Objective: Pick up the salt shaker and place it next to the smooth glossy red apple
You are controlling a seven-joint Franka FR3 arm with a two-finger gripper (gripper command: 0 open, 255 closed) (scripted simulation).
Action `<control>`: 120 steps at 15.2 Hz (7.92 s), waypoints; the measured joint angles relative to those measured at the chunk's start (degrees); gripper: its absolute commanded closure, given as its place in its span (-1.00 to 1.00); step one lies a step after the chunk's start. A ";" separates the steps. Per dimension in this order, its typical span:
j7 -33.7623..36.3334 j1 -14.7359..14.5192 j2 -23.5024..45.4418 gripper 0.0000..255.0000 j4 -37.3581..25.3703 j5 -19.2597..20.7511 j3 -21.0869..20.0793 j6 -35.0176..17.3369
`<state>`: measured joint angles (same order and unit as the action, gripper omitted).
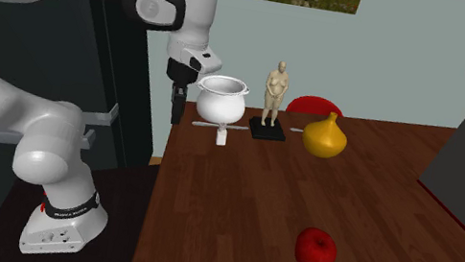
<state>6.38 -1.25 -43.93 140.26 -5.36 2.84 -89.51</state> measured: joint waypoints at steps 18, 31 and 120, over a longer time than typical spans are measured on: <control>13.05 -3.85 27.98 -1.00 -5.78 -6.19 -10.93 -25.75; 21.85 -5.92 49.44 -1.00 -17.83 -3.27 -14.63 -37.16; -15.33 12.96 43.59 1.00 -31.85 -0.22 7.52 -12.60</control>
<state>-8.95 11.71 -0.33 108.41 -5.59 10.36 -102.10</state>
